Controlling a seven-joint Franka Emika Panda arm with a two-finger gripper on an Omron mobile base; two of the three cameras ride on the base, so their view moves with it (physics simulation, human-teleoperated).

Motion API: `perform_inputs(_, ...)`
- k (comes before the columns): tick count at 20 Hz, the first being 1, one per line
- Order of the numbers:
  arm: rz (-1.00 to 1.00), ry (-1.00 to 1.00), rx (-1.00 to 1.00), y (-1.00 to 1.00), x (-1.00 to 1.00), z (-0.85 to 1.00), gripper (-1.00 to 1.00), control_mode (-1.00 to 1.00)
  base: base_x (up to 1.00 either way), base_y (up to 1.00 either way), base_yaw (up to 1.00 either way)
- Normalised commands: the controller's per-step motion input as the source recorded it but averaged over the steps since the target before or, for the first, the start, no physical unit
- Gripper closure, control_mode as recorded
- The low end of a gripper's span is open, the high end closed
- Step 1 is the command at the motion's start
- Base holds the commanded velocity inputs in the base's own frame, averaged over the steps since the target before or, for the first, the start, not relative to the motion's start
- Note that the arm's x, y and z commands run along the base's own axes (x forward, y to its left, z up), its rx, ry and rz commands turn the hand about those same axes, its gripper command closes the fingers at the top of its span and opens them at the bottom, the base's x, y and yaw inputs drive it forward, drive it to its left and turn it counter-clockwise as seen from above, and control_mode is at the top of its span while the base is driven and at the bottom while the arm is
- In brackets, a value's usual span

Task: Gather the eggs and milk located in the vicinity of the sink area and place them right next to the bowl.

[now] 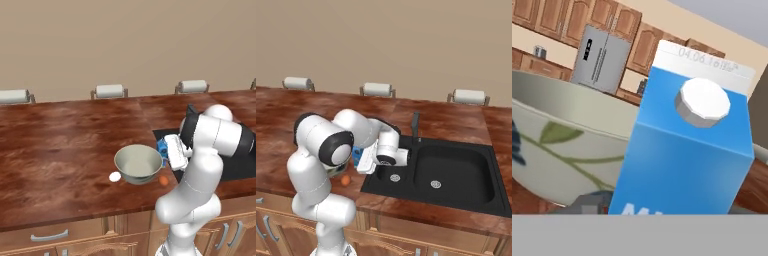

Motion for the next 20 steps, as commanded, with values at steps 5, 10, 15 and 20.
perform_inputs(5,0.0,-0.14,0.0,-0.02,-0.28,0.01,-1.0,-1.0,0.0,0.0,0.0)
perform_inputs(10,0.0,-0.13,0.0,-0.01,-0.17,0.15,-1.0,-1.0,0.0,0.0,0.0)
perform_inputs(15,0.0,-0.02,0.0,0.0,0.01,0.29,-1.0,-1.0,0.0,0.0,0.0)
perform_inputs(20,0.0,0.0,0.0,0.0,0.08,0.36,-1.0,-1.0,0.0,0.0,0.0)
